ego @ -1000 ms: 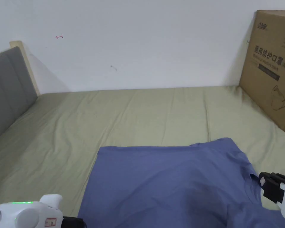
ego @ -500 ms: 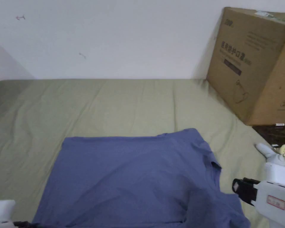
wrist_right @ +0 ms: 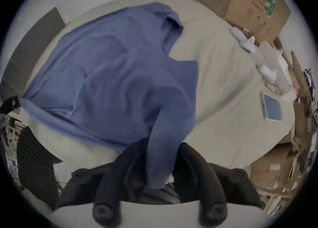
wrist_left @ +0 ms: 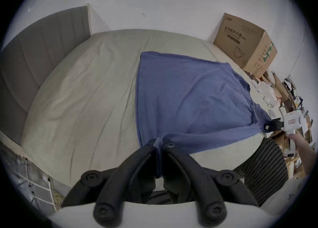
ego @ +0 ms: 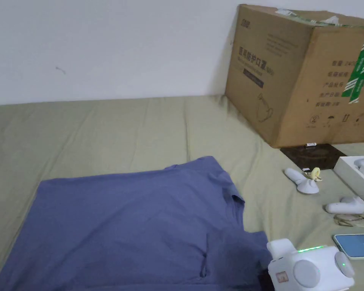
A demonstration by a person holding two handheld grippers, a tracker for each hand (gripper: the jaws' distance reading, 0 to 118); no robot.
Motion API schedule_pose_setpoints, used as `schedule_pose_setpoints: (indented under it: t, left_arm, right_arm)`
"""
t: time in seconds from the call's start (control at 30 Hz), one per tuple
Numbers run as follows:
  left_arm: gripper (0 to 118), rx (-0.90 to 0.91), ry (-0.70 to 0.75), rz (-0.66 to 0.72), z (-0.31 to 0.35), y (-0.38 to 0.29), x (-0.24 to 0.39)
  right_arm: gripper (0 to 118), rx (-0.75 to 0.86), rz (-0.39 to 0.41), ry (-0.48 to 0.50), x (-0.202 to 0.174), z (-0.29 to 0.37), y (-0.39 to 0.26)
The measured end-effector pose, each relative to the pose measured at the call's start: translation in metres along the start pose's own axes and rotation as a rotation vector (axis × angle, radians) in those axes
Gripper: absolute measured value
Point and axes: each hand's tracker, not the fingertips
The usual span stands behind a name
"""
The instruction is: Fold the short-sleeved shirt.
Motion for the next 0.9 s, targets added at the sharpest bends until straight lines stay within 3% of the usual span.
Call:
schedule_pose_setpoints:
  t: [0.07, 0.1, 0.2, 0.33, 0.47, 0.6, 0.7, 0.77, 0.8, 0.83, 0.9]
  left_arm:
    - [6, 0.001, 0.007, -0.007, 0.000, -0.001, 0.001]
    - [6, 0.002, 0.014, -0.010, 0.002, -0.001, 0.002]
    - [6, 0.031, 0.021, -0.010, 0.005, 0.004, 0.002]
    - [6, 0.102, 0.022, -0.040, 0.009, 0.029, 0.006]
    - [6, 0.111, 0.022, -0.051, -0.013, 0.086, 0.002]
    - [6, 0.056, 0.029, -0.045, -0.075, 0.147, -0.010]
    - [6, 0.013, 0.030, -0.068, -0.131, 0.169, -0.018]
    - [8, -0.033, 0.030, -0.060, -0.162, 0.173, -0.022]
    - [23, -0.064, 0.038, -0.044, -0.176, 0.171, -0.024]
    - [51, -0.080, 0.039, -0.030, -0.184, 0.169, -0.026]
    - [116, -0.091, 0.048, -0.026, -0.195, 0.164, -0.030]
  right_arm:
    - [7, 0.018, -0.051, 0.048, 0.010, 0.015, -0.002]
    - [7, 0.042, -0.117, 0.131, 0.019, 0.023, -0.004]
    - [7, 0.093, -0.207, 0.163, 0.036, 0.044, -0.001]
    - [6, 0.184, -0.164, 0.162, 0.038, 0.071, 0.025]
    - [6, 0.192, -0.115, 0.141, 0.031, 0.067, 0.093]
    - [6, 0.168, -0.137, 0.148, 0.033, 0.017, 0.172]
    - [7, 0.077, -0.070, 0.095, 0.026, -0.038, 0.214]
    - [11, 0.049, -0.109, 0.046, 0.022, -0.069, 0.227]
    - [25, 0.026, -0.137, 0.036, 0.022, -0.083, 0.231]
    - [46, 0.009, -0.159, 0.038, 0.023, -0.092, 0.233]
    - [109, 0.035, -0.179, 0.004, 0.024, -0.103, 0.229]
